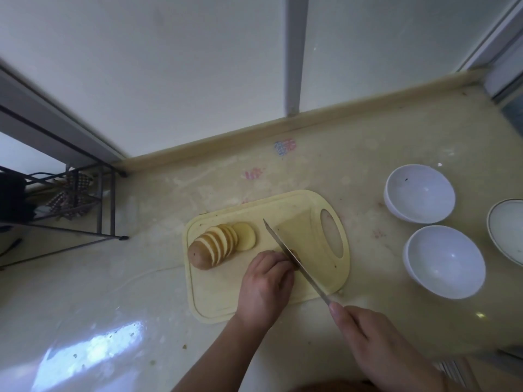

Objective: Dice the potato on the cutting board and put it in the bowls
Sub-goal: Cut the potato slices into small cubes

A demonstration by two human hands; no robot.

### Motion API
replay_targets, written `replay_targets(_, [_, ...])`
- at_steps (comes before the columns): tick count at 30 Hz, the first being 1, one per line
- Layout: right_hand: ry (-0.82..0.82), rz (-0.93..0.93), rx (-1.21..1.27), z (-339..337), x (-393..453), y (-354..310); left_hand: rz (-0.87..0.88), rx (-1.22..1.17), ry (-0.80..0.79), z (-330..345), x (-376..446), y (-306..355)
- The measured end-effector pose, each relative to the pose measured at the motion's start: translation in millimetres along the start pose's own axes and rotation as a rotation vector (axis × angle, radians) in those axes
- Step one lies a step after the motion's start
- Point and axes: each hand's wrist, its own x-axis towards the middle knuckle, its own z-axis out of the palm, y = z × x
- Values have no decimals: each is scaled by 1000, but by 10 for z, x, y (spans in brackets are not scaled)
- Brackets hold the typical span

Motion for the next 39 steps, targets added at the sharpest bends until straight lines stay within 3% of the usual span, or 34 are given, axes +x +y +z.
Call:
replay_targets(10, [49,14,-25,111,-24,34,-11,-19,35,-8,-9,-12])
replay_targets(17, [6,-74,-39,167,202,-160,-33,1,11,-18,-13,2])
replay_targets(27, [-38,-22,237,-63,-41,39,-47,-45,-13,-174,112,29])
replay_targets(33, [-35,103,347,-158,-41,75,125,115,-322,-198,392,-73])
replay_targets(39, [-22,84,354,-171,-53,139,105,78,-366,-149,508,-109])
